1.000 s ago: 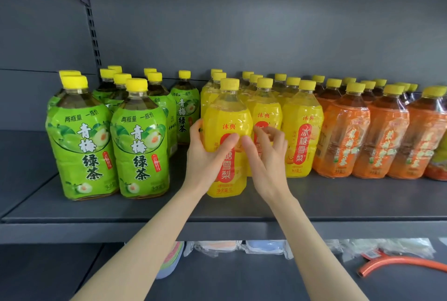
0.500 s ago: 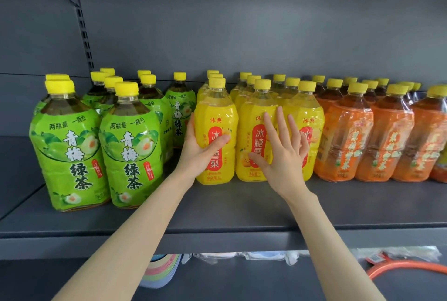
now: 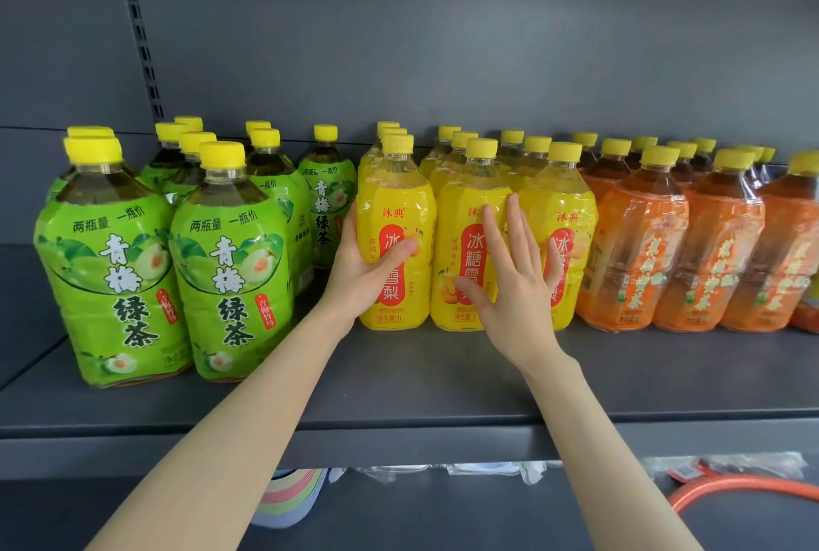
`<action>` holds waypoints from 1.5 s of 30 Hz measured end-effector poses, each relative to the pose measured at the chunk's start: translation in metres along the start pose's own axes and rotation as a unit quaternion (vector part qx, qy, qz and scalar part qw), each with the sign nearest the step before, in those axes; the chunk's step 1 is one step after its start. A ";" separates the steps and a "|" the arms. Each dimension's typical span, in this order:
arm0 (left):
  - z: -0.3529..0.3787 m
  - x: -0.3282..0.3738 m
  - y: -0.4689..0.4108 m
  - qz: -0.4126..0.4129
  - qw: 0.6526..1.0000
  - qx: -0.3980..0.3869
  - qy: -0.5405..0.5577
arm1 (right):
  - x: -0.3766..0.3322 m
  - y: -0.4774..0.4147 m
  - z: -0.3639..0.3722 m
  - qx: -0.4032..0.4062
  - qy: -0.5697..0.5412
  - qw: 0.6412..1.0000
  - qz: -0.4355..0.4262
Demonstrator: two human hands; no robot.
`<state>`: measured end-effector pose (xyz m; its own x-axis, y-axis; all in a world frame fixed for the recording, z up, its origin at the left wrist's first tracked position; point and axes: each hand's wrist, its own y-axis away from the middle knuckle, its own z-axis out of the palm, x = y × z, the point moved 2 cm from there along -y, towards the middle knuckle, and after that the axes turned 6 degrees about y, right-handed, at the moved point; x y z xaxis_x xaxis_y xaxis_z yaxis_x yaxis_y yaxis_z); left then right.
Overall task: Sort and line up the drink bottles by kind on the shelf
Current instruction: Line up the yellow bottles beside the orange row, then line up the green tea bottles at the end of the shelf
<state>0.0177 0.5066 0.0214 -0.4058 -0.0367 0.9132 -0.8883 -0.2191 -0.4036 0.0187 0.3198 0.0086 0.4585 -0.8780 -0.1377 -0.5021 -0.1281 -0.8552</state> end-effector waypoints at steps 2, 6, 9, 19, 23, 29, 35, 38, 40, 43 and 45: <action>0.000 0.001 0.000 0.001 1.000 0.003 -0.008 | 0.000 0.000 0.000 0.000 0.000 1.000 0.000; 0.000 0.002 -0.001 0.004 1.000 0.003 -0.027 | -0.001 -0.001 0.000 -0.002 0.009 1.000 0.001; -0.001 0.003 0.001 0.002 1.000 0.004 -0.031 | -0.003 0.000 -0.003 -0.010 0.010 1.000 0.005; -0.013 0.028 0.053 0.051 0.984 0.053 -0.163 | -0.028 0.003 -0.028 0.007 -0.050 0.998 0.032; -0.038 0.035 0.098 0.097 0.979 0.077 -0.160 | -0.067 0.015 -0.027 0.012 -0.155 0.988 0.021; -0.097 0.040 0.138 0.190 0.947 0.190 -0.179 | -0.121 0.020 -0.019 -0.095 -0.344 0.931 0.080; -0.174 0.032 0.130 0.195 0.906 0.307 -0.218 | -0.185 0.021 0.002 -0.205 -0.468 0.843 0.167; -0.206 0.031 0.113 0.125 0.934 0.280 -0.182 | -0.213 0.018 0.020 -0.204 -0.503 0.811 0.219; -0.218 0.033 0.101 0.084 0.957 0.236 -0.149 | -0.224 0.018 0.028 -0.178 -0.488 0.821 0.238; -0.227 0.035 0.086 0.060 0.976 0.181 -0.109 | -0.229 0.021 0.035 -0.139 -0.473 0.828 0.267; -0.231 0.033 0.079 0.062 0.979 0.169 -0.097 | -0.231 0.023 0.037 -0.122 -0.467 0.831 0.278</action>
<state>-0.1155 0.7128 0.0072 -0.4276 -0.2611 0.8654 -0.7004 -0.5096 -0.4998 -0.0721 0.5367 0.0021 0.4168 -0.1071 -0.9027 -0.9084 -0.0124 -0.4180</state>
